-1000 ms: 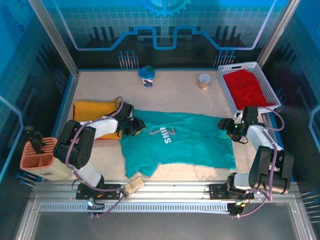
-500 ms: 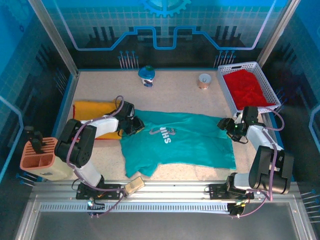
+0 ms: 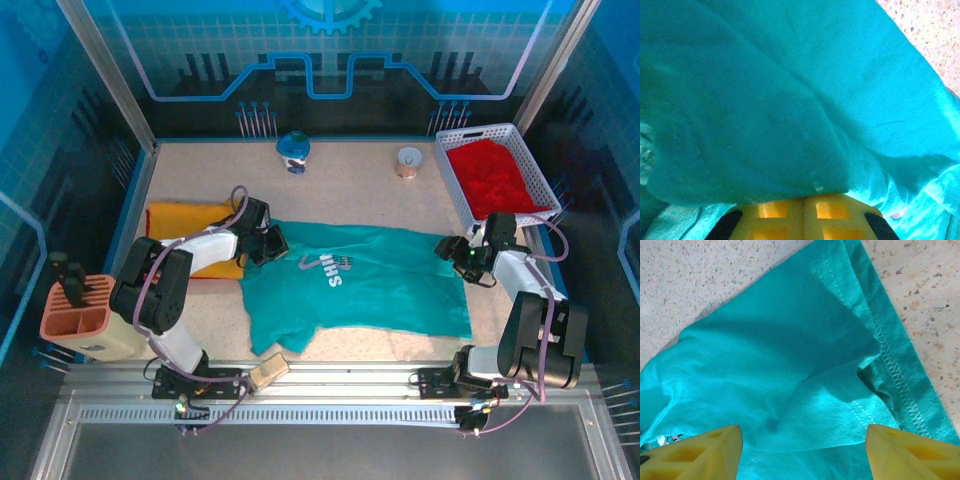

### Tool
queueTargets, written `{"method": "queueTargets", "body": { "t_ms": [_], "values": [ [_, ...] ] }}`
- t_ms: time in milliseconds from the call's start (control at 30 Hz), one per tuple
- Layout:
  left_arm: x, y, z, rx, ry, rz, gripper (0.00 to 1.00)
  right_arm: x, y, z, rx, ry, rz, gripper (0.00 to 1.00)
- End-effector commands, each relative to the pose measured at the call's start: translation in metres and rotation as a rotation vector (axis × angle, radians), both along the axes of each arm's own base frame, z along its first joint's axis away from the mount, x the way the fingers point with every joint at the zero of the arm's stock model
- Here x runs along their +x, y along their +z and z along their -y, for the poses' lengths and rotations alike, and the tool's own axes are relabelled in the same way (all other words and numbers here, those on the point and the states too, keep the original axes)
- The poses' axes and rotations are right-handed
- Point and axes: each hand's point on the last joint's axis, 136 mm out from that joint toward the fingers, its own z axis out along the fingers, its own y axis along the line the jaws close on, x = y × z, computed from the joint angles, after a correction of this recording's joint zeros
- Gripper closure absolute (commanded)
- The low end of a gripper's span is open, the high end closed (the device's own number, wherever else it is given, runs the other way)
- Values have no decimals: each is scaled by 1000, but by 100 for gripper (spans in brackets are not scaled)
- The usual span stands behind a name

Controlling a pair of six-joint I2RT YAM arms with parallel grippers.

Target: Fold and stack the t-shirts

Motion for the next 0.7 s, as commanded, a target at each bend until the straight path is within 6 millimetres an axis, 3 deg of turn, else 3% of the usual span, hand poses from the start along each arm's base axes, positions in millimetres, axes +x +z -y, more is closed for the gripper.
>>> {"method": "queueTargets", "body": {
  "t_ms": [0, 200, 400, 467, 500, 567, 667],
  "values": [
    [-3, 23, -1, 16, -20, 33, 100, -4, -4, 1, 17, 3, -8, 33],
    [-21, 38, -5, 21, -33, 30, 100, -3, -3, 0, 18, 5, -7, 33],
    [-43, 32, 0, 19, -48, 16, 98, -4, -4, -1, 21, 3, -4, 33],
    [-46, 29, 6, 60, -75, 33, 63, -4, -4, -2, 26, 5, -2, 33],
    [-47, 27, 7, 100, -86, 42, 54, -4, -4, -2, 32, 5, -2, 33],
    [-46, 22, 9, 182, -119, 52, 46, -4, -2, -3, 33, 7, 2, 33],
    [-42, 15, 12, 265, -162, 59, 47, -4, 0, -2, 24, 10, 2, 32]
  ]
}}
